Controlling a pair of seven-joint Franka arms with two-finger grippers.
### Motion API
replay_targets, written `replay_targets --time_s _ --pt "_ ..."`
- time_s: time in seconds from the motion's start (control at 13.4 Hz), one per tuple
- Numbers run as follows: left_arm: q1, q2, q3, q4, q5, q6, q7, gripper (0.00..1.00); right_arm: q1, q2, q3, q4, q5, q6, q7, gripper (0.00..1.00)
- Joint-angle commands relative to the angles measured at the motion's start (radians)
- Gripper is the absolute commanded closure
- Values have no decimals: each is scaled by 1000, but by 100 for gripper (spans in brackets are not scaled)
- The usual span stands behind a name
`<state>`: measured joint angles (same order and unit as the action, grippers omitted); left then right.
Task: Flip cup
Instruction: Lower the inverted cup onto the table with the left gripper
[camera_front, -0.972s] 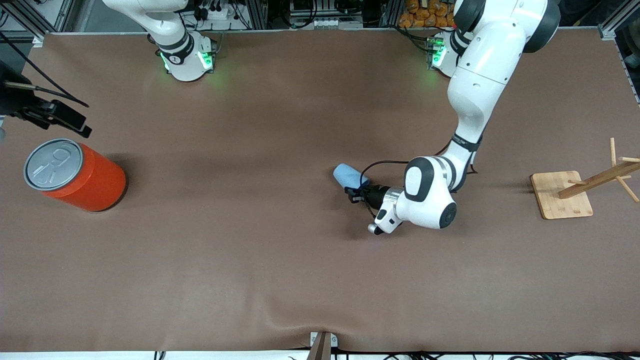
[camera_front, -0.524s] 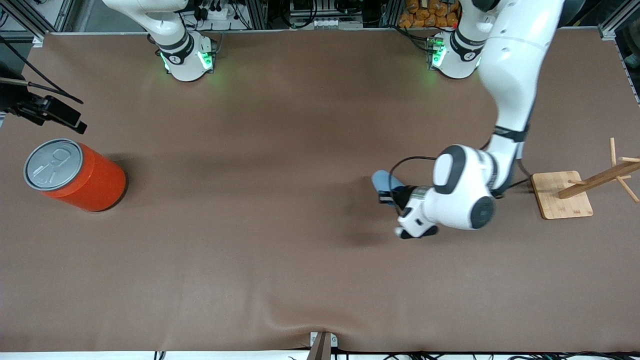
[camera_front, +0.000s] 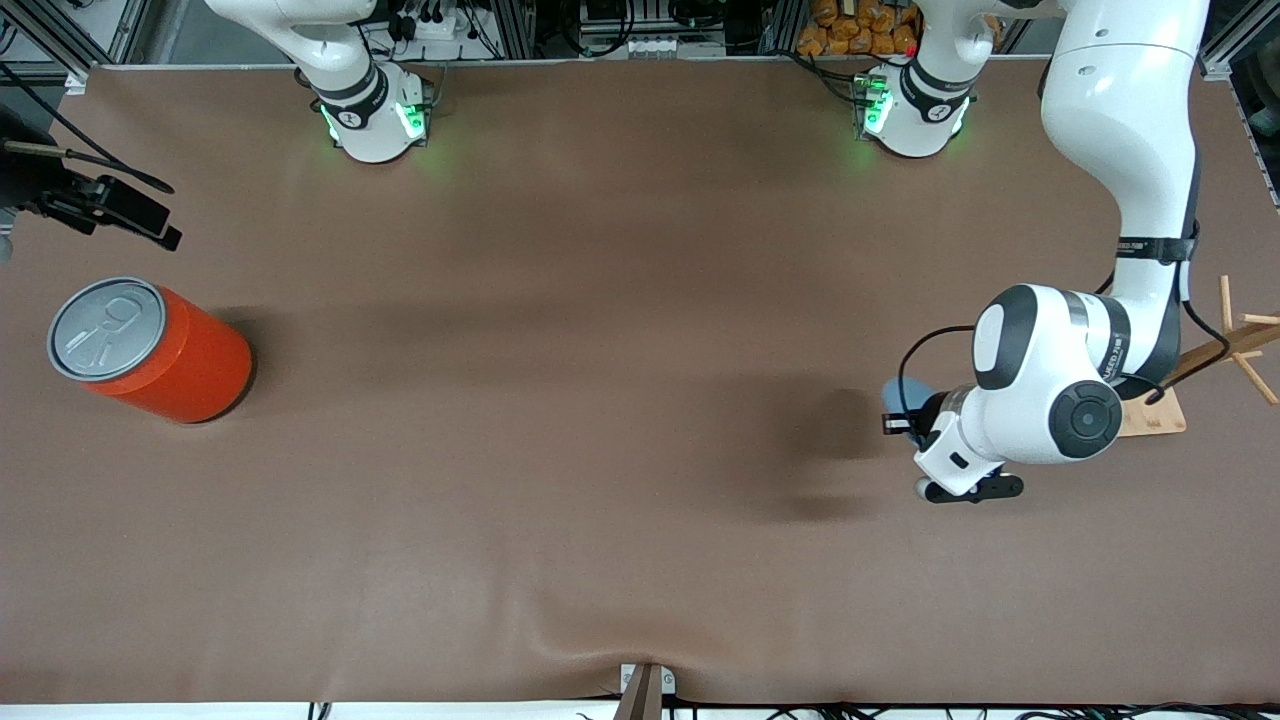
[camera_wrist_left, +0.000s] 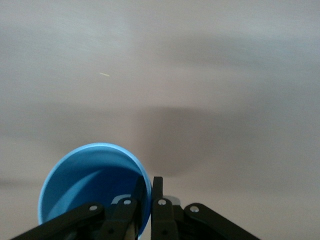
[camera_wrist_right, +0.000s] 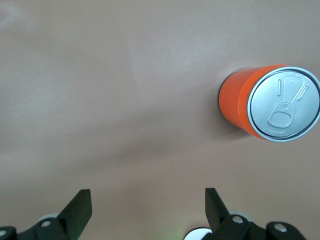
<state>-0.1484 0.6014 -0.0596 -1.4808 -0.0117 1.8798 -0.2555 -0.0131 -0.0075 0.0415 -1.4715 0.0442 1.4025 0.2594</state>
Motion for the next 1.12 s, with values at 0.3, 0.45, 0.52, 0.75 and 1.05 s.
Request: replay_targets --time_s 0.3,0.45,0.52,0.75,1.05 --pt "53 -23 3 -93 87 214 -85 100 -21 0 11 16 8 -17 -14 0" --pt "53 -23 1 -110 146 245 -137 100 -24 0 11 16 8 -19 -14 0" --pt "53 -22 1 -117 177 263 -166 100 -27 0 12 16 8 -19 -14 0" --pt "56 -14 1 -127 262 347 -257 100 -25 0 11 16 8 -19 -14 0" --pt "70 -51 3 -231 297 488 -373 100 -22 -2 11 16 8 -19 -14 0"
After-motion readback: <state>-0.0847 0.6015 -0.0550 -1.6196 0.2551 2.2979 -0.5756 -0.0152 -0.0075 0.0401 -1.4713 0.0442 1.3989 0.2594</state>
